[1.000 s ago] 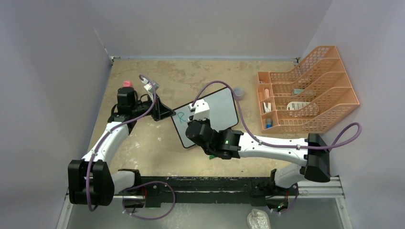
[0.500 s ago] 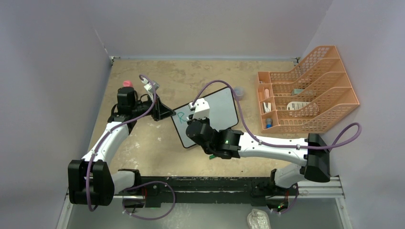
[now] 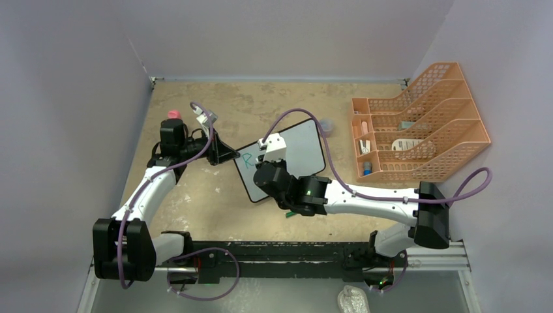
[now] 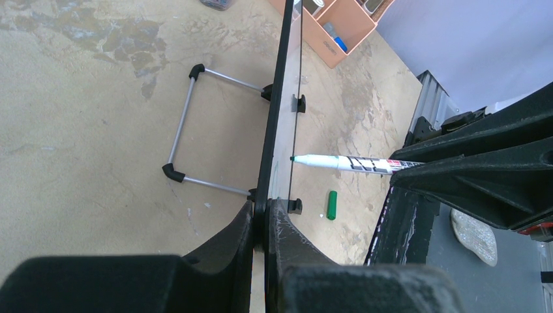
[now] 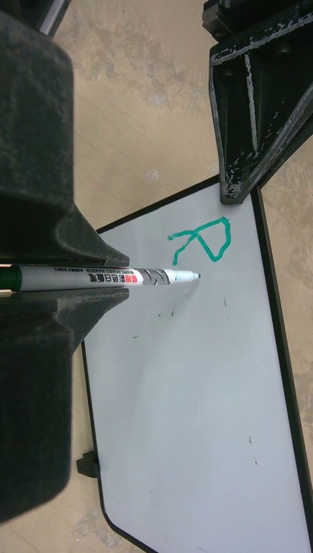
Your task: Write a sentence on the whiteboard
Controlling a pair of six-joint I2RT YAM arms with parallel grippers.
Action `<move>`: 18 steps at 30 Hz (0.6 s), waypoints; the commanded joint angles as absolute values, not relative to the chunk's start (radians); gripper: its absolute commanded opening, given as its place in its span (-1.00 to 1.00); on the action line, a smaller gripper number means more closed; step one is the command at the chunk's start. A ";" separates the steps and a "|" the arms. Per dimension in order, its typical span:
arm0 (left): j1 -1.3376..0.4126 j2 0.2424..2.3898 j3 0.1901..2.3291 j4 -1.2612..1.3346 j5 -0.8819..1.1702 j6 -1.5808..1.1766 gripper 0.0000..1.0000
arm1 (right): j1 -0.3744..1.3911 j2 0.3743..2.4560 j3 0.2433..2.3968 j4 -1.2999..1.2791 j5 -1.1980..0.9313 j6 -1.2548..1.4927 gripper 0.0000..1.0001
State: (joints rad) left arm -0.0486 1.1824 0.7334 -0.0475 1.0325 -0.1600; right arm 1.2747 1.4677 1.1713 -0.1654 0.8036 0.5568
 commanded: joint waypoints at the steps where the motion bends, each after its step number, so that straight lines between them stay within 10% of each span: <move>1: -0.054 1.186 0.774 -0.044 1.031 -0.137 -1.00 | 1.268 1.465 1.198 -0.120 0.851 0.546 -1.00; 18: -0.055 1.189 0.775 -0.045 1.032 -0.137 -1.00 | 1.259 1.486 1.215 -0.094 0.835 0.524 -1.00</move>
State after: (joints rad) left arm -0.0486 1.1835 0.7334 -0.0475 1.0328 -0.1600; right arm 1.2659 1.4818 1.1725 -0.1345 0.8158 0.5369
